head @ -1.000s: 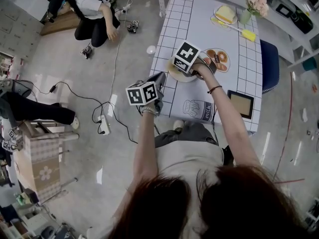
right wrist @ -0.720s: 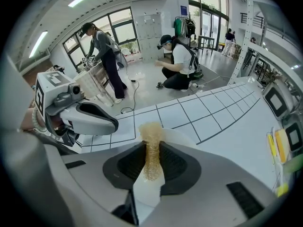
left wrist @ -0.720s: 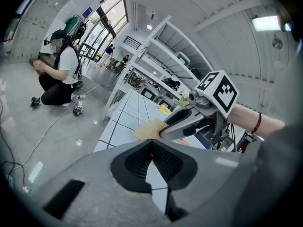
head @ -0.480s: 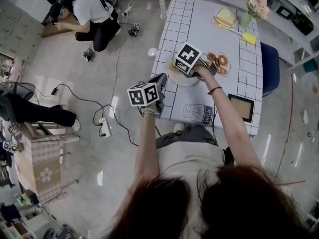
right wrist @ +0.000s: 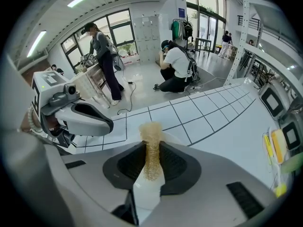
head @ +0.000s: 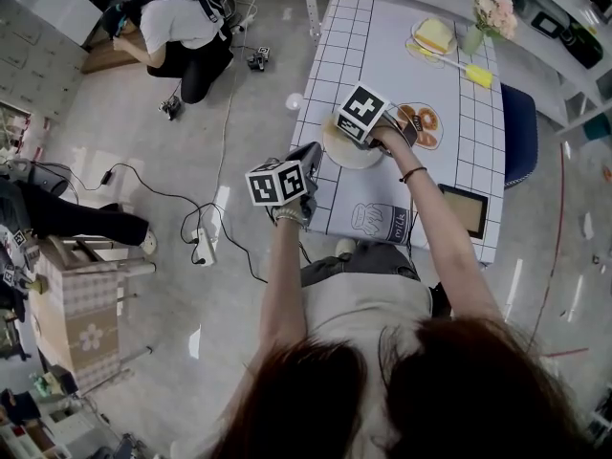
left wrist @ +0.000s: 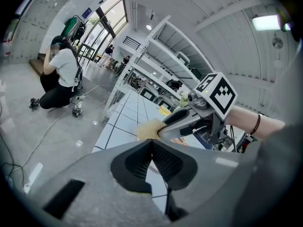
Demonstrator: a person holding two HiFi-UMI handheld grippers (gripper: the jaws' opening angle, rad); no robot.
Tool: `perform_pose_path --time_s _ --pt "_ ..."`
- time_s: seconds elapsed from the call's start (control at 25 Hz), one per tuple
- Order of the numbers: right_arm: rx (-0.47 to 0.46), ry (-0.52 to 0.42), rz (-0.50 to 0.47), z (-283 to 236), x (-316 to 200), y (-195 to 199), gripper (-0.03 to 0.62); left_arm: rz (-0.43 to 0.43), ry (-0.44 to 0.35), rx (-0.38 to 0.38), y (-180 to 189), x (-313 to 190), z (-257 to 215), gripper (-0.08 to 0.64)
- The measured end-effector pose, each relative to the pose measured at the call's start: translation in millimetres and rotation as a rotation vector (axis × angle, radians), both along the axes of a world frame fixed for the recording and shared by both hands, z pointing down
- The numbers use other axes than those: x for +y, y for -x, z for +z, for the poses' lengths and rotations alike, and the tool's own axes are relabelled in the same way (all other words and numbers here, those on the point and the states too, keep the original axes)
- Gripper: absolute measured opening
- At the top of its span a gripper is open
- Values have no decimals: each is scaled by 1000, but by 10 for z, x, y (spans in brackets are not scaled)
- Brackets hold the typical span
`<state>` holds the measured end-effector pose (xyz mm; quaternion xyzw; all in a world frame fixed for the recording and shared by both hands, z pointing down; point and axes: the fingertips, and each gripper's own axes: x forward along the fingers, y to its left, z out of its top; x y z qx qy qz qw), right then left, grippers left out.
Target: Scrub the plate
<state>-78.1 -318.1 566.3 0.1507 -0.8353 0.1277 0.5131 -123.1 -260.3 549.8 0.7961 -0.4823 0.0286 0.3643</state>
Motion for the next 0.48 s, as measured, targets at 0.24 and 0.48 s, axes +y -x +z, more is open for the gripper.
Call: perform_pose_path --time_s 0.24,0.48 --pt "4 -23 23 -4 -72 -52 78 2 0 1 -13 -8 3 11" --pt "11 -44 44 -8 -126 -108 78 11 -3 0 -40 -18 3 11"
